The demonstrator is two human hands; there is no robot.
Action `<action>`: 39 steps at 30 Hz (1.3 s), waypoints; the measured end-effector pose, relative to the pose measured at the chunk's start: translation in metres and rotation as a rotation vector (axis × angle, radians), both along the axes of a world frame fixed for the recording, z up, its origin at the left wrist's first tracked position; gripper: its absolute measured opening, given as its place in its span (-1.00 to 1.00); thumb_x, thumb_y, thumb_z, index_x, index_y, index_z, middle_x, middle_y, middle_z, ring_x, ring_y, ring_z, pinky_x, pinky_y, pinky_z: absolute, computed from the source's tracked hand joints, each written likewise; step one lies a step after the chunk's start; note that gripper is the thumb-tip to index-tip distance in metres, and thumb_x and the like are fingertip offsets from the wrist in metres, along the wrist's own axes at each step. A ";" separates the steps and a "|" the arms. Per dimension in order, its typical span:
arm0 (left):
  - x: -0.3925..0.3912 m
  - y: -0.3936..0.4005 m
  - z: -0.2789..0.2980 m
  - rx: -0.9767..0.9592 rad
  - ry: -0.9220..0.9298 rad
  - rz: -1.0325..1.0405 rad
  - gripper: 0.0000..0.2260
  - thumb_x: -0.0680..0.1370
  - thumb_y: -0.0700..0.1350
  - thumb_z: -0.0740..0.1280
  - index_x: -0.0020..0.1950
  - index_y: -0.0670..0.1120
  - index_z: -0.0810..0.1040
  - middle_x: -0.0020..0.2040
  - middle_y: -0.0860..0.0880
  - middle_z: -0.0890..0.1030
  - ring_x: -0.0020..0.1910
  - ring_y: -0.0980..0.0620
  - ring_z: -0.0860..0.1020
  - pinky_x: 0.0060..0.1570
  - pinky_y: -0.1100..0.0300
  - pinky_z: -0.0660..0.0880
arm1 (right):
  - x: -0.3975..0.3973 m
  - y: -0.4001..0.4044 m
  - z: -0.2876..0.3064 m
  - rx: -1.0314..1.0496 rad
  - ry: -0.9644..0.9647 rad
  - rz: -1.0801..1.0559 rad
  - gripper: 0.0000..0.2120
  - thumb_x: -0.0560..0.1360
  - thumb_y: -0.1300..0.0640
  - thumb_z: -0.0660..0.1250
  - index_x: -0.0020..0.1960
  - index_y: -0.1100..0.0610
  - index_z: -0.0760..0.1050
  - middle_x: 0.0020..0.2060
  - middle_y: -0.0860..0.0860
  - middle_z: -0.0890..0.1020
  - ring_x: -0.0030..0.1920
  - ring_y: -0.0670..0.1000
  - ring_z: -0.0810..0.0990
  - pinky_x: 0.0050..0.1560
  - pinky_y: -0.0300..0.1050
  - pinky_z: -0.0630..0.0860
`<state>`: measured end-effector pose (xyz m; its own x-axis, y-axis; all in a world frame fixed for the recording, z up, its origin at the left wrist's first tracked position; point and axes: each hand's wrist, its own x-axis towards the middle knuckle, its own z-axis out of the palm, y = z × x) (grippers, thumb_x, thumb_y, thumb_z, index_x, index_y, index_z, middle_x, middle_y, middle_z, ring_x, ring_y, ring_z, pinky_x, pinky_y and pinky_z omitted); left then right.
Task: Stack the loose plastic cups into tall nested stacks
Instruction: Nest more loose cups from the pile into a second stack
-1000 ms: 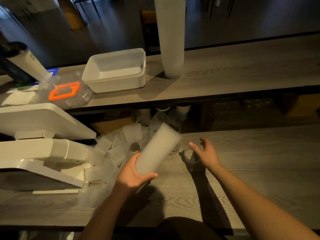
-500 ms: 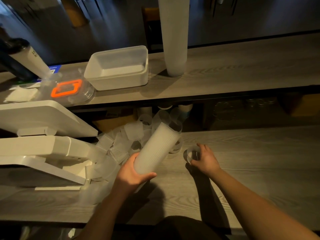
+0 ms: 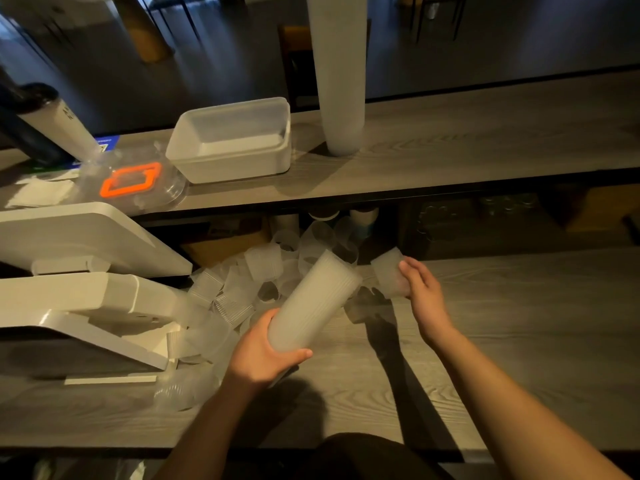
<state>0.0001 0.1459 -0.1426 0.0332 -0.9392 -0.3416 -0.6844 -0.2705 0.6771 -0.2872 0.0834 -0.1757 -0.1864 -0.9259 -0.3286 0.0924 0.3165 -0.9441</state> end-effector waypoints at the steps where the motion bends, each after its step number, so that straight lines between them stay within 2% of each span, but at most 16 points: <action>1: -0.001 0.001 0.000 -0.005 -0.001 -0.011 -0.25 0.28 0.01 0.65 0.36 0.04 0.36 0.12 0.09 0.47 -0.08 0.23 0.49 -0.36 0.50 0.45 | 0.002 0.000 0.006 -0.015 -0.027 0.013 -0.47 0.56 -0.20 0.27 0.46 0.01 0.38 0.29 0.03 0.53 0.28 0.04 0.52 0.31 0.08 0.48; 4: -0.002 0.002 -0.001 -0.009 -0.016 -0.044 -0.20 0.25 0.06 0.66 0.39 0.04 0.37 0.17 0.08 0.48 -0.03 0.22 0.49 -0.34 0.51 0.45 | 0.007 -0.002 0.023 -0.049 -0.099 0.083 -0.36 0.45 -0.28 0.24 0.45 -0.02 0.38 0.27 0.02 0.55 0.27 0.04 0.54 0.31 0.08 0.48; 7: 0.000 0.002 -0.004 -0.023 -0.053 -0.088 -0.17 0.21 0.16 0.64 0.40 0.08 0.38 0.17 0.12 0.50 0.07 0.13 0.52 -0.19 0.44 0.40 | 0.013 -0.001 0.039 -0.107 -0.059 0.155 -0.42 0.46 -0.25 0.22 0.41 -0.04 0.42 0.25 -0.01 0.54 0.25 0.01 0.53 0.30 0.04 0.48; 10: -0.001 0.003 -0.004 -0.023 -0.064 -0.110 -0.14 0.15 0.27 0.60 0.39 0.13 0.38 0.18 0.14 0.51 0.12 0.09 0.52 0.00 0.20 0.50 | 0.018 0.003 0.046 -0.141 -0.012 0.219 -0.46 0.46 -0.21 0.23 0.39 -0.03 0.45 0.24 -0.07 0.55 0.24 -0.07 0.51 0.25 -0.10 0.46; 12: 0.000 0.004 -0.004 -0.023 -0.072 -0.124 -0.12 0.13 0.32 0.56 0.39 0.14 0.38 0.20 0.15 0.51 0.13 0.10 0.52 0.04 0.12 0.54 | 0.021 0.005 0.047 -0.157 0.031 0.252 -0.47 0.50 -0.18 0.26 0.41 -0.01 0.44 0.25 -0.08 0.53 0.24 -0.13 0.49 0.16 -0.22 0.43; 14: 0.002 0.005 -0.004 -0.022 -0.059 -0.132 -0.14 0.15 0.28 0.60 0.39 0.13 0.38 0.20 0.14 0.51 0.12 0.10 0.53 -0.06 0.26 0.54 | 0.022 0.006 0.046 -0.164 0.058 0.273 -0.54 0.57 -0.12 0.28 0.43 0.00 0.42 0.27 -0.08 0.51 0.25 -0.16 0.46 0.09 -0.30 0.39; 15: 0.003 0.006 -0.005 -0.020 -0.045 -0.130 -0.15 0.18 0.22 0.63 0.39 0.12 0.38 0.20 0.13 0.51 0.11 0.12 0.53 -0.16 0.37 0.51 | 0.023 0.007 0.045 -0.168 0.071 0.284 -0.54 0.57 -0.11 0.29 0.43 -0.01 0.42 0.27 -0.08 0.50 0.26 -0.16 0.45 0.08 -0.30 0.38; 17: 0.004 0.008 -0.005 -0.014 -0.020 -0.117 -0.18 0.22 0.13 0.65 0.40 0.10 0.37 0.20 0.12 0.49 0.08 0.14 0.52 -0.29 0.48 0.48 | 0.027 0.009 0.044 -0.166 0.095 0.312 -0.49 0.50 -0.16 0.28 0.41 -0.03 0.44 0.26 -0.08 0.50 0.25 -0.16 0.46 0.10 -0.28 0.39; 22: 0.007 0.012 -0.006 -0.001 0.029 -0.106 -0.23 0.23 0.07 0.66 0.34 0.13 0.36 0.20 0.10 0.48 0.07 0.12 0.51 -0.29 0.49 0.50 | 0.045 0.018 0.042 -0.159 0.115 0.409 -0.44 0.50 -0.27 0.14 0.42 -0.05 0.43 0.24 -0.18 0.51 0.15 -0.37 0.46 0.09 -0.44 0.38; 25: 0.010 0.015 -0.008 0.008 0.062 -0.081 -0.24 0.23 0.02 0.67 0.32 0.12 0.36 0.19 0.08 0.48 0.08 0.09 0.51 -0.28 0.47 0.51 | 0.049 0.017 0.039 -0.120 0.114 0.397 -0.37 0.51 -0.36 0.04 0.43 -0.06 0.43 0.26 -0.19 0.50 0.20 -0.32 0.45 0.22 -0.29 0.36; 27: 0.011 0.016 -0.010 0.014 0.087 -0.052 -0.24 0.22 0.02 0.67 0.32 0.10 0.38 0.17 0.07 0.49 0.07 0.07 0.53 -0.26 0.38 0.56 | 0.053 0.017 0.037 -0.100 0.106 0.389 -0.32 0.51 -0.42 0.01 0.45 -0.07 0.42 0.29 -0.17 0.49 0.25 -0.26 0.44 0.23 -0.23 0.38; 29: 0.015 0.015 -0.013 0.011 0.111 0.005 -0.24 0.20 0.05 0.68 0.29 0.09 0.38 0.13 0.08 0.51 0.06 0.08 0.55 -0.16 0.21 0.62 | 0.059 0.017 0.035 -0.087 0.073 0.347 -0.37 0.53 -0.35 0.03 0.45 -0.04 0.40 0.29 -0.14 0.50 0.25 -0.22 0.46 0.21 -0.19 0.44; 34: 0.031 0.011 -0.012 -0.005 0.145 0.163 -0.13 0.07 0.31 0.60 0.30 0.07 0.43 0.11 0.07 0.58 0.04 0.05 0.61 -0.05 0.04 0.63 | 0.067 0.009 0.028 -0.033 0.040 0.206 -0.70 0.65 -0.09 0.14 0.32 -0.05 0.44 0.13 -0.09 0.58 0.15 -0.10 0.55 0.11 -0.19 0.48; 39: 0.047 0.007 -0.009 -0.022 0.200 0.264 -0.08 -0.01 0.35 0.60 0.27 0.03 0.46 0.09 0.02 0.59 0.02 -0.01 0.62 -0.08 -0.02 0.64 | 0.076 -0.011 0.017 0.009 0.154 0.173 -0.69 0.62 -0.08 0.24 0.31 0.02 0.46 0.06 -0.08 0.60 0.08 -0.10 0.58 -0.05 -0.27 0.46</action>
<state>0.0473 0.1525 -0.1517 0.2103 -0.9146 -0.3453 -0.4458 -0.4040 0.7988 -0.2110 0.0726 -0.1588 -0.0733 -0.9455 -0.3171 -0.1087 0.3237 -0.9399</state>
